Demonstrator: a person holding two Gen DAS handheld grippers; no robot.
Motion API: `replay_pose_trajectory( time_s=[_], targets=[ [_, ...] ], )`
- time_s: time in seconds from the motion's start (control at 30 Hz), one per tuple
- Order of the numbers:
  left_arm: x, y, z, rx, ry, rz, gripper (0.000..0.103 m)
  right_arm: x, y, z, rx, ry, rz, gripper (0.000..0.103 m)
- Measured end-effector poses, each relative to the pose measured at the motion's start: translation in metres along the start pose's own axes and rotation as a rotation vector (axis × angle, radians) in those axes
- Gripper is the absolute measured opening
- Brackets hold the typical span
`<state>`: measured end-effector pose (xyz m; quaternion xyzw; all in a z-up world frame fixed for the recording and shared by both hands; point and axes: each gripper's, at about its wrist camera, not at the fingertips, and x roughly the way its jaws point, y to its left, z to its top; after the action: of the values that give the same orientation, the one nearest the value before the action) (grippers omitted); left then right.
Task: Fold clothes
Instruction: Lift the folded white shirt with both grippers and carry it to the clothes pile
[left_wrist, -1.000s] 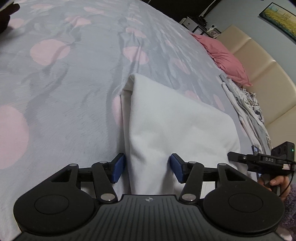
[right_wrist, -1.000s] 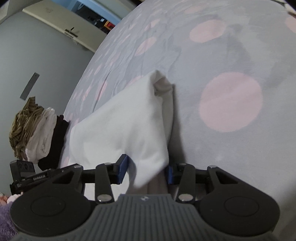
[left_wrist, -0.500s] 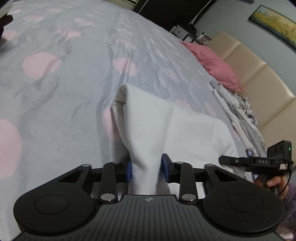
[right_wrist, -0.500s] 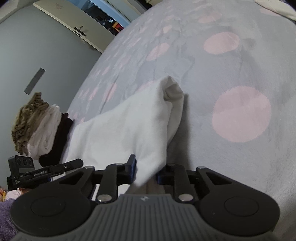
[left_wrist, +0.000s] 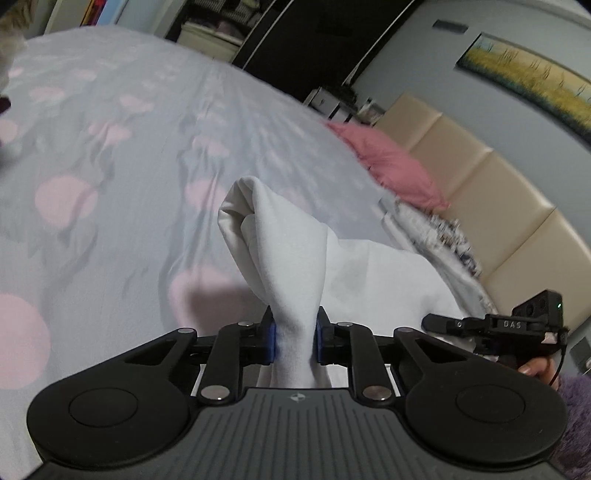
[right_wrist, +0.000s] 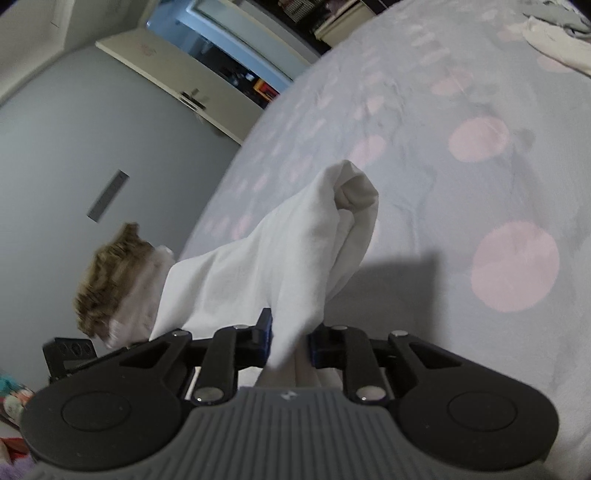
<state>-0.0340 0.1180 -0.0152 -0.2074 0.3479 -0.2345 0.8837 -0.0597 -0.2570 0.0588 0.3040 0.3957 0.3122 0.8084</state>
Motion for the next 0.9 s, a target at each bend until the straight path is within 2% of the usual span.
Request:
replay_pose_trajectory(
  time_s=[0.37,0.57,0.7,0.8,0.9],
  targets=[
    [-0.084,-0.034,0.067,0.113,-0.079,0.032,0.016,-0.016,0.077,0.028,-0.036,-0.029,0.134,0.021],
    [-0.143,-0.047,0.097,0.146,-0.165,0.075,0.016,-0.015,0.135,0.058,-0.071,-0.024,0.238,0.021],
    [-0.186,-0.05,0.116,0.158,-0.228,0.138,0.016,-0.004,0.178,0.08,-0.09,0.006,0.297,0.021],
    [-0.22,-0.051,0.134,0.184,-0.264,0.209,0.016,0.018,0.212,0.096,-0.073,0.05,0.345,0.021],
    [-0.243,-0.036,0.153,0.164,-0.292,0.28,0.016,0.047,0.249,0.108,-0.065,0.085,0.391,0.021]
  ],
)
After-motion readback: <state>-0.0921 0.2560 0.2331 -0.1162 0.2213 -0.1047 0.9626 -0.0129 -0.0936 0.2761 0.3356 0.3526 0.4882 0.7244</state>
